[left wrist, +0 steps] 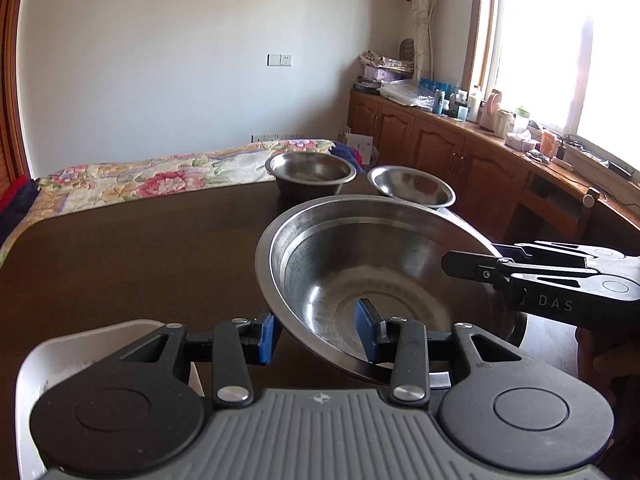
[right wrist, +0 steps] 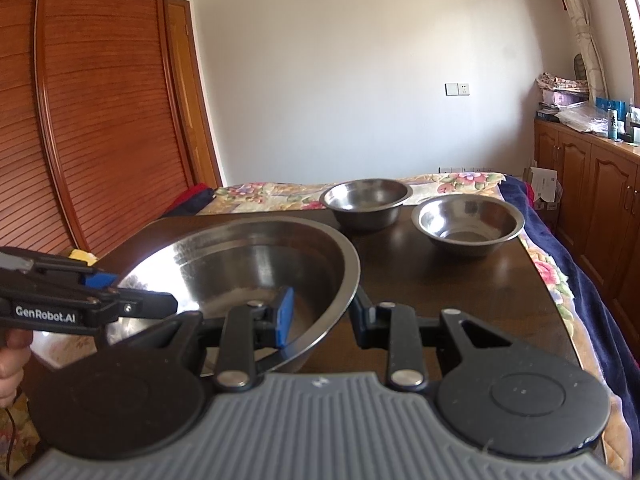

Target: Organize plates and bowls

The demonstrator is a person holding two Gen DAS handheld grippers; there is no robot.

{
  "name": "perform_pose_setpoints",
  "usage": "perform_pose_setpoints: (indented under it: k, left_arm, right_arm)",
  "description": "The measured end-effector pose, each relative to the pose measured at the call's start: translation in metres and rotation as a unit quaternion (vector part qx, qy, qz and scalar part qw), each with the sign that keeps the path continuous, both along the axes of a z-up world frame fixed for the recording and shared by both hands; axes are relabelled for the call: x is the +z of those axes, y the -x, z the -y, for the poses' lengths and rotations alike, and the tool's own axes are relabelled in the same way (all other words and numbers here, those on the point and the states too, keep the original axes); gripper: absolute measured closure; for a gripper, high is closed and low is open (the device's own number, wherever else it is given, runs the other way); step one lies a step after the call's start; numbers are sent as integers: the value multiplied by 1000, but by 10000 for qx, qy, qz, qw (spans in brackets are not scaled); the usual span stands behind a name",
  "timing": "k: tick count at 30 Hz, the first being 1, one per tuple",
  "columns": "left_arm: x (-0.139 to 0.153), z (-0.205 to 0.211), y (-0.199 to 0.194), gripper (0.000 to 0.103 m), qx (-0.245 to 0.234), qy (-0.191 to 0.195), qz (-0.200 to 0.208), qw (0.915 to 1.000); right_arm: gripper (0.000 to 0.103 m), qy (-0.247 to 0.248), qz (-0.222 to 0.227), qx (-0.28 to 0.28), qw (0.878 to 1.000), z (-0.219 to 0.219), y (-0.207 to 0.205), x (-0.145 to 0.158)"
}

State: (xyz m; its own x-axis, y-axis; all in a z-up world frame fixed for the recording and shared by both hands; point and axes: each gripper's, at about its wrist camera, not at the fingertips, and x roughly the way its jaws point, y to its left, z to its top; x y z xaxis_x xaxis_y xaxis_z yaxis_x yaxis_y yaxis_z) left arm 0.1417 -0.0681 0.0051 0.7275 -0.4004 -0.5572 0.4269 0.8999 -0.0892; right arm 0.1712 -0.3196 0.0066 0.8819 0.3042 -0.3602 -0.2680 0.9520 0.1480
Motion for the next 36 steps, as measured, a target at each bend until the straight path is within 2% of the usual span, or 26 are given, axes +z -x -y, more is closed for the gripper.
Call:
perform_pose_setpoints:
  k: [14, 36]
  left_arm:
    - [-17, -4, 16, 62, -64, 9, -253, 9997]
    - [-28, 2, 17, 62, -144, -51, -308, 9994]
  right_arm:
    - [71, 111, -171, 34, 9998, -5, 18, -14]
    - [71, 105, -235, 15, 9997, 2, 21, -20]
